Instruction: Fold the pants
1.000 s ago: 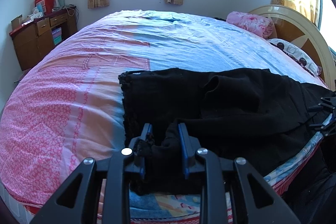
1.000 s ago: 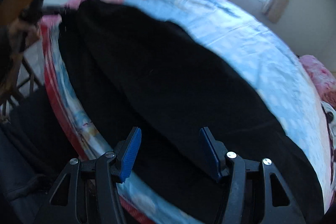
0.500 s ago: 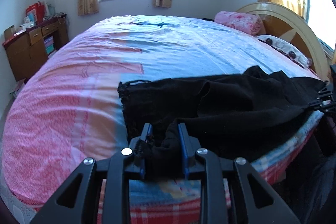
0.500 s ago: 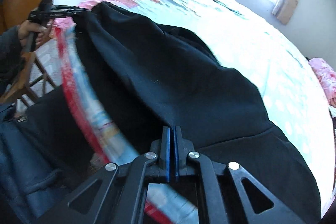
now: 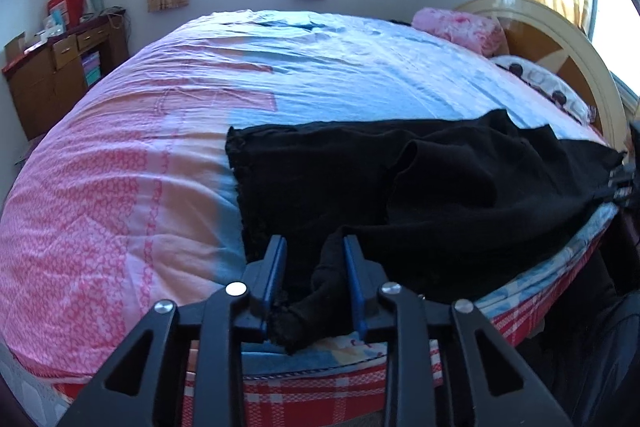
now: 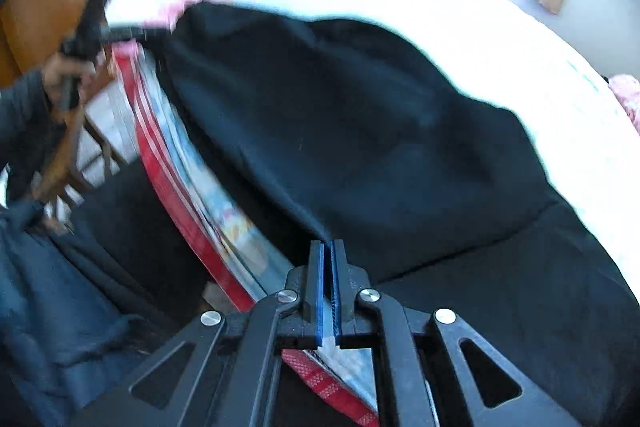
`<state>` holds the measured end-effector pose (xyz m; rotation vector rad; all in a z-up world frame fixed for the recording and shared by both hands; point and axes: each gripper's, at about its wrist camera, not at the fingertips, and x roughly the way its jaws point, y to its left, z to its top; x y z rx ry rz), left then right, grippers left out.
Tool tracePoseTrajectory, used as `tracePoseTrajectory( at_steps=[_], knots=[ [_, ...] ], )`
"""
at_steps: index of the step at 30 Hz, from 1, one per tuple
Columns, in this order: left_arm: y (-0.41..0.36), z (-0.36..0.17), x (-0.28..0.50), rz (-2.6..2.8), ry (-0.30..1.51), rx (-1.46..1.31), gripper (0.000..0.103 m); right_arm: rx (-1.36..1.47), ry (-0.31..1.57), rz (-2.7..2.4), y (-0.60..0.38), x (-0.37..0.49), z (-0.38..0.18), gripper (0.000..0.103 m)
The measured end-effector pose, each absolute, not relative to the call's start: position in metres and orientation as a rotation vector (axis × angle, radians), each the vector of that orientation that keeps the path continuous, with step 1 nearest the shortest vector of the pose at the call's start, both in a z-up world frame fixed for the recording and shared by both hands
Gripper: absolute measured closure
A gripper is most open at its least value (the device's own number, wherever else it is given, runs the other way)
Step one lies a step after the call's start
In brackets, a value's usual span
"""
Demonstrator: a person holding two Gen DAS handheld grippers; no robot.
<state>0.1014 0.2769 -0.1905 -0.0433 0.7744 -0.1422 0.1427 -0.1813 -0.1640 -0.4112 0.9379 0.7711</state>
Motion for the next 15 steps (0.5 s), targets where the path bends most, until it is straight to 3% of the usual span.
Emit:
tracePoseTrajectory(
  at_steps=[8, 13, 15],
  knots=[
    [0.285, -0.172, 0.087, -0.172, 0.714, -0.013, 0.074, -0.304, 0.907, 0.824, -0.194, 0.141, -0.148, 0.1],
    [0.283, -0.195, 0.085, -0.183, 0.782, 0.005, 0.062, -0.437, 1.112, 0.793, -0.174, 0.144, -0.22, 0.099],
    [0.283, -0.19, 0.077, -0.179, 0.775, 0.025, 0.054, -0.431, 1.095, 0.8, -0.173, 0.141, -0.215, 0.096]
  ],
)
